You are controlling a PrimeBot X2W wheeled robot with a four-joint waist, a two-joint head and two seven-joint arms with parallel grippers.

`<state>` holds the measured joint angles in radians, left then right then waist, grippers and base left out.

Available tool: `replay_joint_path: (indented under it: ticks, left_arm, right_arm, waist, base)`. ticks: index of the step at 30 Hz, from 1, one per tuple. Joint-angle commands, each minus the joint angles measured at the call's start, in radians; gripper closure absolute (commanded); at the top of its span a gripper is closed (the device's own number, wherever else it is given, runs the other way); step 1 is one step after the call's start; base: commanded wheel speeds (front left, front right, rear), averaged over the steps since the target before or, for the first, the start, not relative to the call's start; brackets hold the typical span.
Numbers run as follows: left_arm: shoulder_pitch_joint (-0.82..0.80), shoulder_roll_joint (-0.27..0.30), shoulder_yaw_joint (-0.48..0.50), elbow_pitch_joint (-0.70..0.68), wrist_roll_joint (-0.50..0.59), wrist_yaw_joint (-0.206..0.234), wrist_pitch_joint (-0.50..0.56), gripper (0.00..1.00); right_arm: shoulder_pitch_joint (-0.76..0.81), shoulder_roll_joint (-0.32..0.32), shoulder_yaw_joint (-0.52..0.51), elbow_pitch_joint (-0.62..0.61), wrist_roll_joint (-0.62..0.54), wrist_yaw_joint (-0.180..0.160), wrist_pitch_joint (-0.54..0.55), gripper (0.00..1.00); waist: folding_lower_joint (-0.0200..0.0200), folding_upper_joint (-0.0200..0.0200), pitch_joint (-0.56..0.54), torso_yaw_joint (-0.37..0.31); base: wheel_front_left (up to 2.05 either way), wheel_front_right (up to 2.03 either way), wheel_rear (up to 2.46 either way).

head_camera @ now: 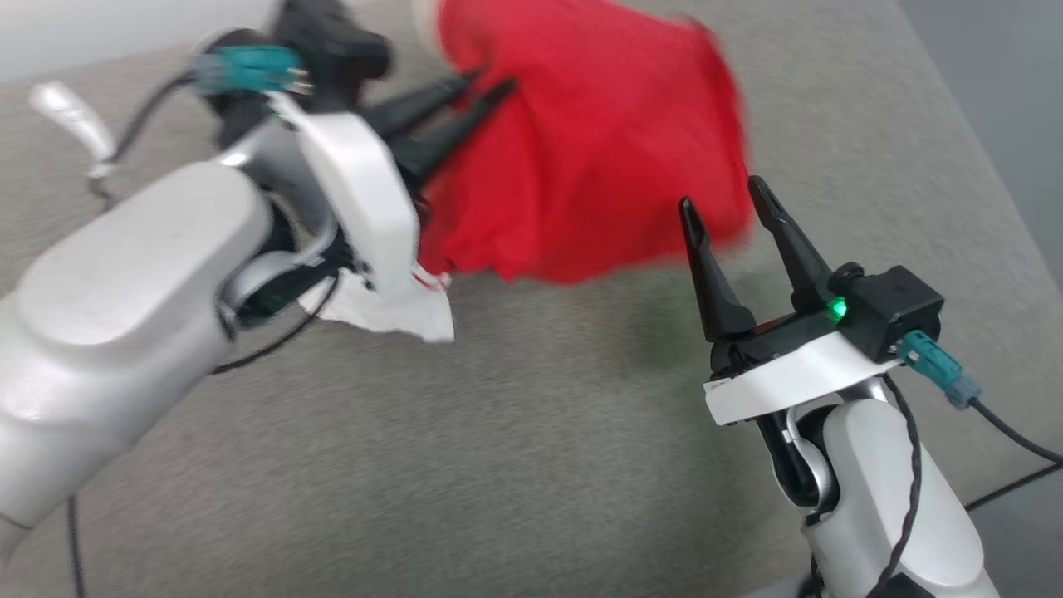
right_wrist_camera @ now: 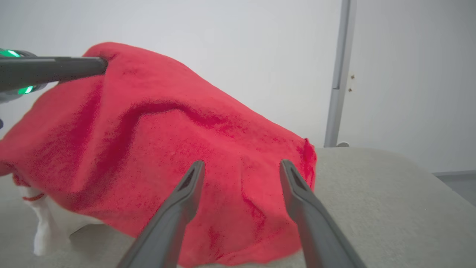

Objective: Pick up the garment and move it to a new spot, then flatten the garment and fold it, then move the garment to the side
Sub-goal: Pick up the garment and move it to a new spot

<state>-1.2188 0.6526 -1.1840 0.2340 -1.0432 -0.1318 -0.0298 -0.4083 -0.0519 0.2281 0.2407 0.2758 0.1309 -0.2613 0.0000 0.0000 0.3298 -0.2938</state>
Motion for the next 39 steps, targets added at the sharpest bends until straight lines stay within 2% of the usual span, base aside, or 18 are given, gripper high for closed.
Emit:
replay_joint_path:
  ticks: [1, 5, 14, 22, 26, 27, 28, 29, 30, 31, 32, 33, 34, 39]
  left_arm:
    - [-0.015, -0.002, -0.027, 0.014, -0.001, 0.003, 0.006, 1.00]
    - [-0.018, 0.009, -0.087, 0.053, 0.046, 0.003, 0.059, 1.00]
    - [0.078, 0.099, -0.097, 0.066, 0.279, 0.003, 0.253, 1.00]
    - [0.124, 0.107, -0.102, 0.048, 0.332, 0.002, 0.368, 1.00]
    - [0.136, 0.107, -0.105, 0.045, 0.338, 0.002, 0.384, 1.00]
    - [0.127, 0.104, -0.104, 0.049, 0.343, 0.002, 0.373, 0.90]
    - [0.120, 0.100, -0.103, 0.054, 0.350, 0.002, 0.365, 0.68]
    - [0.115, 0.091, -0.103, 0.058, 0.345, 0.002, 0.352, 0.58]
    - [0.107, 0.084, -0.101, 0.063, 0.333, 0.002, 0.332, 0.55]
    - [0.099, 0.071, -0.099, 0.069, 0.323, 0.002, 0.310, 0.37]
    - [0.092, 0.059, -0.098, 0.074, 0.316, 0.002, 0.289, 0.15]
    - [0.083, 0.052, -0.098, 0.079, 0.306, 0.002, 0.265, 0.05]
    - [0.076, 0.038, -0.097, 0.089, 0.289, 0.002, 0.231, 0.00]
    - [0.089, -0.021, -0.097, 0.167, 0.160, 0.002, 0.042, 0.00]
  right_arm:
    - [0.007, 0.001, -0.003, -0.006, 0.013, 0.000, -0.005, 0.00]
    - [0.012, 0.001, -0.004, -0.025, 0.045, 0.000, -0.005, 0.00]
    - [0.025, 0.001, 0.023, -0.042, 0.099, 0.000, -0.005, 0.00]
    - [0.014, 0.001, 0.043, -0.054, 0.126, 0.000, -0.005, 0.00]
    - [0.010, 0.001, 0.042, -0.049, 0.123, 0.000, -0.005, 0.00]
    - [0.010, 0.001, 0.037, -0.046, 0.118, 0.000, -0.005, 0.00]
    - [0.012, 0.001, 0.031, -0.042, 0.112, 0.000, -0.005, 0.00]
    - [0.015, 0.001, 0.020, -0.038, 0.104, 0.000, -0.005, 0.00]
    - [0.018, 0.001, 0.013, -0.033, 0.095, 0.000, -0.005, 0.00]
    - [0.021, 0.001, 0.003, -0.027, 0.082, 0.000, -0.005, 0.00]
    - [0.024, 0.001, -0.003, -0.021, 0.071, 0.000, -0.005, 0.00]
    - [0.026, 0.001, -0.008, -0.015, 0.059, 0.000, -0.005, 0.00]
    - [0.029, 0.001, -0.020, -0.009, 0.045, 0.000, -0.005, 0.00]
    - [0.041, 0.000, -0.064, 0.026, -0.042, 0.000, -0.005, 0.00]
  waist:
    - [0.0000, 0.0000, 0.037, -0.053]
    - [0.0000, 0.0000, 0.066, -0.108]
    - [0.0000, 0.0000, 0.099, -0.171]
    - [0.0000, 0.0000, 0.121, -0.193]
    - [0.0000, 0.0000, 0.120, -0.195]
    - [0.0000, 0.0000, 0.117, -0.190]
    - [0.0000, 0.0000, 0.111, -0.183]
    - [0.0000, 0.0000, 0.103, -0.173]
    - [0.0000, 0.0000, 0.095, -0.161]
    - [0.0000, 0.0000, 0.083, -0.146]
    - [0.0000, 0.0000, 0.072, -0.130]
    - [0.0000, 0.0000, 0.061, -0.115]
    - [0.0000, 0.0000, 0.045, -0.096]
    - [0.0000, 0.0000, -0.027, -0.001]
  base:
    - [0.00, 0.00, 0.00]
    - [0.00, 0.00, 0.00]
    - [0.00, 0.00, 0.00]
    - [0.00, 0.00, 0.00]
    - [0.00, 0.00, 0.00]
    - [0.00, 0.00, 0.00]
    - [0.00, 0.00, 0.00]
    - [0.00, 0.00, 0.00]
    - [0.00, 0.00, 0.00]
    - [0.00, 0.00, 0.00]
    - [0.00, 0.00, 0.00]
    - [0.00, 0.00, 0.00]
    - [0.00, 0.00, 0.00]
    - [0.00, 0.00, 0.00]
